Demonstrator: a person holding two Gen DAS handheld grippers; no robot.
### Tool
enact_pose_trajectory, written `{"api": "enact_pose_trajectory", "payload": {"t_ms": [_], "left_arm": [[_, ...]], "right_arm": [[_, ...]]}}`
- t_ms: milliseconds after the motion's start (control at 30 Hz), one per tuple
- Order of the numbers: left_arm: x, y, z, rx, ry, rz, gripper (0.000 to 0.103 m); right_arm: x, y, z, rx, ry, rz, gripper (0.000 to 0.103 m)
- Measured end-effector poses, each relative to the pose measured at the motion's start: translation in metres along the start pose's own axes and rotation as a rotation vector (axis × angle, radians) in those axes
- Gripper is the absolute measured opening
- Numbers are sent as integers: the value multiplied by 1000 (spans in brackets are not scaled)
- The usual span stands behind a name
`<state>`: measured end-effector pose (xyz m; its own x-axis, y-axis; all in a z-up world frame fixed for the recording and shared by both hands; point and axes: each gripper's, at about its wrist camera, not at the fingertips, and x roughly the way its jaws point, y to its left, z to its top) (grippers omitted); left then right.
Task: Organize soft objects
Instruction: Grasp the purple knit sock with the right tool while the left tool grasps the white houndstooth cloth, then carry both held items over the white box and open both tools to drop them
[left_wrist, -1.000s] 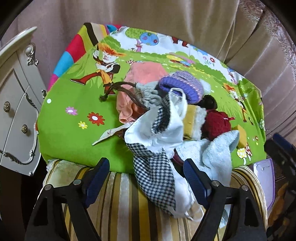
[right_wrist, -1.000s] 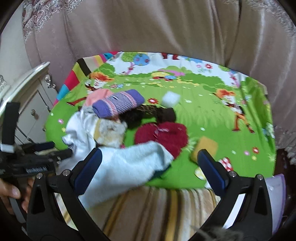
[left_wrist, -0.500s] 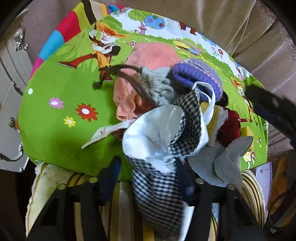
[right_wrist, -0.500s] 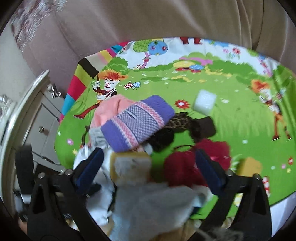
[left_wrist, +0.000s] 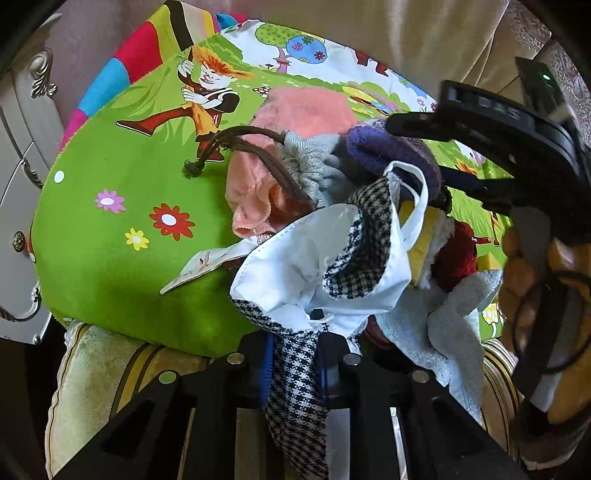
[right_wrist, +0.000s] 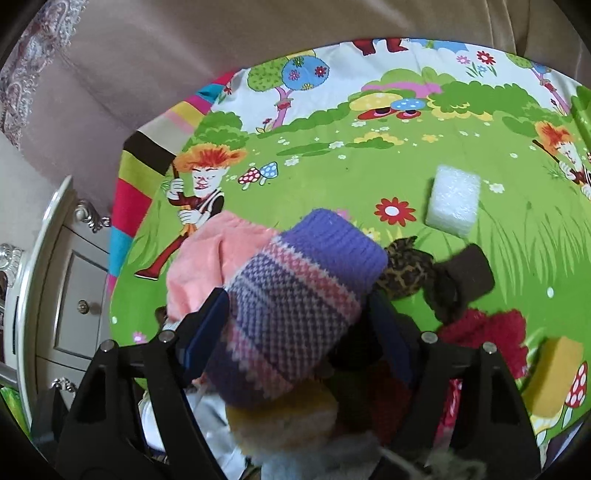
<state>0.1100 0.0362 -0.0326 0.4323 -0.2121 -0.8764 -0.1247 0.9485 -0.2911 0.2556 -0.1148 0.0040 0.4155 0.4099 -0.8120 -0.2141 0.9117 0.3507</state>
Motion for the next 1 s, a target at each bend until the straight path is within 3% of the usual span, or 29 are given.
{"api": "enact_pose_trajectory", "payload": {"t_ms": [100,233,467,667,1000], "left_arm": [[-3,3,-1,-7,-11,-3,17],[-9,6,-3,-18,-33,-2,15],[-34,7,-13,-26,-116,15,14],[-59,7,-24,-45,-185,11,13],[-96,-6,-44,-44,-279,5,11]], "right_arm": [[4,7,3,-53,-17,-44,46],[0,13,1,-119,-56,-64,31],[-29,23,-1,-199,-169,-89,28],[-79,30,-12,-254,-288,-85,26],[-164,-8,-72,-248,-372,-108,25]]}}
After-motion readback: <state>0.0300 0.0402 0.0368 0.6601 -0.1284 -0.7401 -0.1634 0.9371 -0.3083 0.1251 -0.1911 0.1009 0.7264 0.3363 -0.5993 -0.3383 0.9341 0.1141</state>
